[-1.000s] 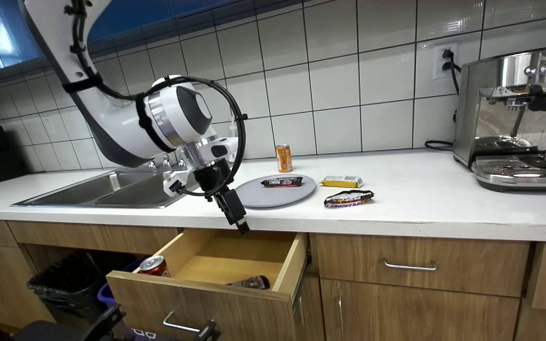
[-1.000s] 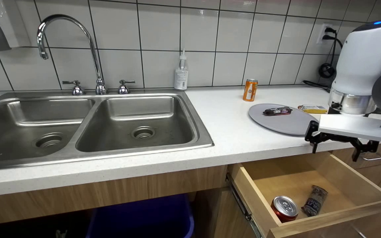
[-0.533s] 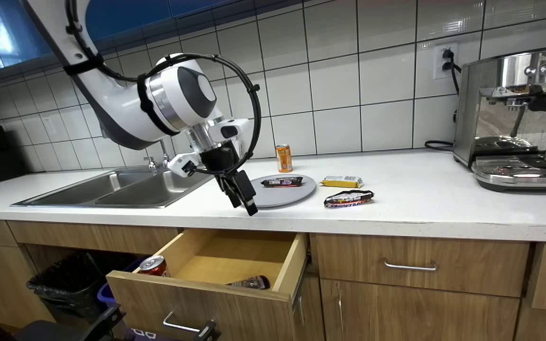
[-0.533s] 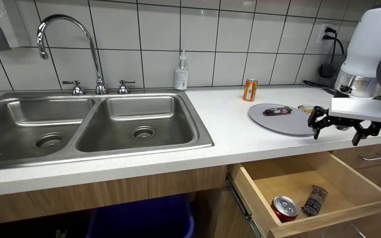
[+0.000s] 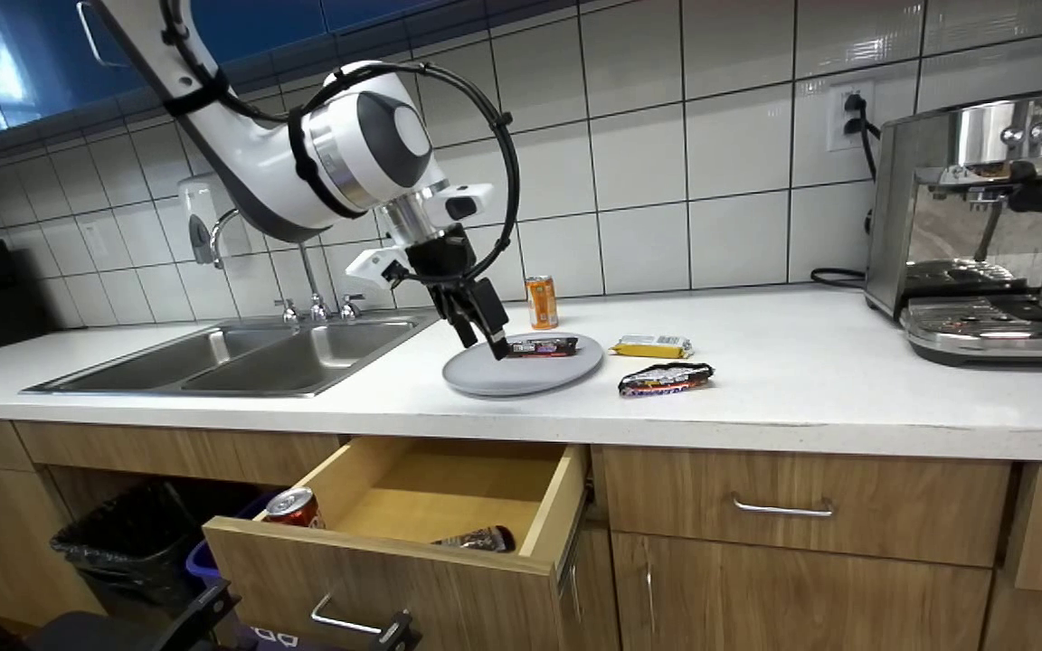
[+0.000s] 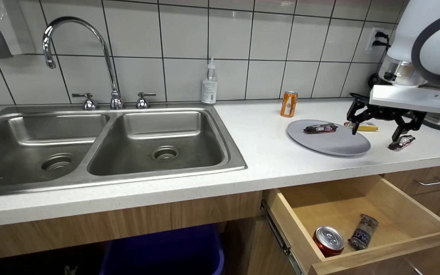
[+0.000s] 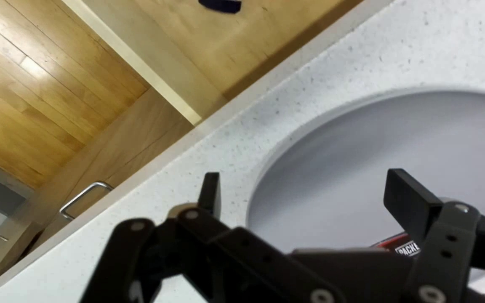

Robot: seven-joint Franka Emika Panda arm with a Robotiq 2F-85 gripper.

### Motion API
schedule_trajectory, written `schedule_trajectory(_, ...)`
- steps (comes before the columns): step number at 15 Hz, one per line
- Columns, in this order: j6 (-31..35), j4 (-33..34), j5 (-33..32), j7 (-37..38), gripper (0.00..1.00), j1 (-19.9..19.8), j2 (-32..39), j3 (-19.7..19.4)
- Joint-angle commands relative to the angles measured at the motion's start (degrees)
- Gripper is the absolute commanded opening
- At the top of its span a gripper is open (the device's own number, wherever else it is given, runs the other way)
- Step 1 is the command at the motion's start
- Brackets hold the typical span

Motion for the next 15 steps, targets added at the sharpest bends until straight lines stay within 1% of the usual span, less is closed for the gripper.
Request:
schedule_trajectory(1,-3.27,7.38,2.66,-1.78,1.0,-1.12,4.08,1.88)
schedule_trajectory(5,-4.64,14.3,4.86,-1.21,1.0,-0.38,9.26,1.85)
schedule_trajectory(10,-8.02,24.75,10.66,-0.59,1.0,0.2,17.01,1.88)
schedule_trajectory(15,-11.32,34.34,14.59,0.67,1.0,0.99,24.45,1.21)
